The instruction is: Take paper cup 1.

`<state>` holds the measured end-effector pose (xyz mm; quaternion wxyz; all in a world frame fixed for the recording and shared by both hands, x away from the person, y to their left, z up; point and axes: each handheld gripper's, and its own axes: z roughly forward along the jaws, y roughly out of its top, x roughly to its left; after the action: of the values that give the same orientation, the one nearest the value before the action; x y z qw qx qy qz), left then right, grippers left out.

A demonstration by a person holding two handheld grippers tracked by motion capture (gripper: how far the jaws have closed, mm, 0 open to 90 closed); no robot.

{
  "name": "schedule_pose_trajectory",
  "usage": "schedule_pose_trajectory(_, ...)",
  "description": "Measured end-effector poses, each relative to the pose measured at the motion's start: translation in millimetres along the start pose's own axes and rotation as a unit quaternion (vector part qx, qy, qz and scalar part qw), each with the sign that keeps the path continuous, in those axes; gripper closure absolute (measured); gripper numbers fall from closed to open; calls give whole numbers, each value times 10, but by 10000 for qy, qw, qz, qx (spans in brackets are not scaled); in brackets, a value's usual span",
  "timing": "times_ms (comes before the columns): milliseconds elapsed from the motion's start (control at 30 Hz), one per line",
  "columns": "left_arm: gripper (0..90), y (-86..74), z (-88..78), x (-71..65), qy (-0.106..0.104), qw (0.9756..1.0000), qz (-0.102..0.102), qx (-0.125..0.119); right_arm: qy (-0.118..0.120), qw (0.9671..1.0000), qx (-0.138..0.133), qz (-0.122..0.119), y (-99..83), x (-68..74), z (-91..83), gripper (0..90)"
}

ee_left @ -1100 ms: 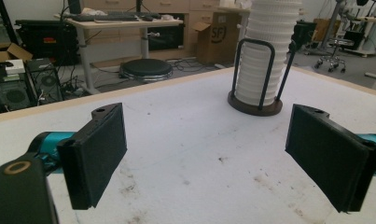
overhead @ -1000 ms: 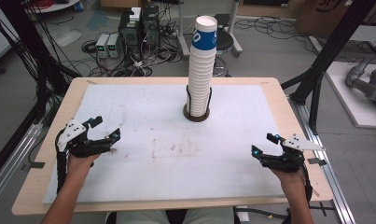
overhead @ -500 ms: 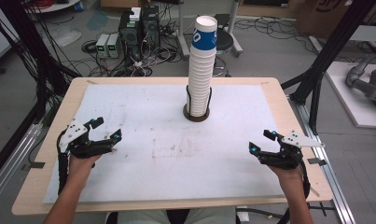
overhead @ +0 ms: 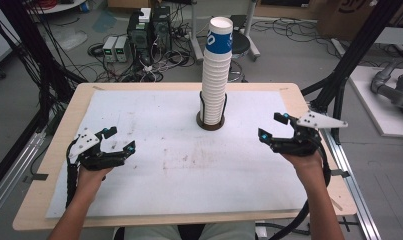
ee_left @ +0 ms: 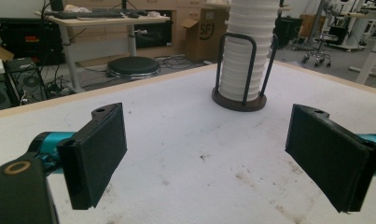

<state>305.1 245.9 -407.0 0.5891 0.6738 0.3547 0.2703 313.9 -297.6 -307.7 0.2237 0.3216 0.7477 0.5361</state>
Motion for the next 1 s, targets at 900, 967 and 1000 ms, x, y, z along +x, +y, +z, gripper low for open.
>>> schedule_pose_trajectory(900,122,-30,0,39,-37,9999,-154,-17,490,9982,270,-220,1581,-113,709,186)
schedule_pose_trajectory(967,122,-43,16,38,-55,9998,-170,10,465,9979,354,-268,1684,-132,788,186)
schedule_pose_trajectory(1000,122,-45,20,36,-73,9998,-175,15,428,9980,385,-275,1732,-139,822,186)
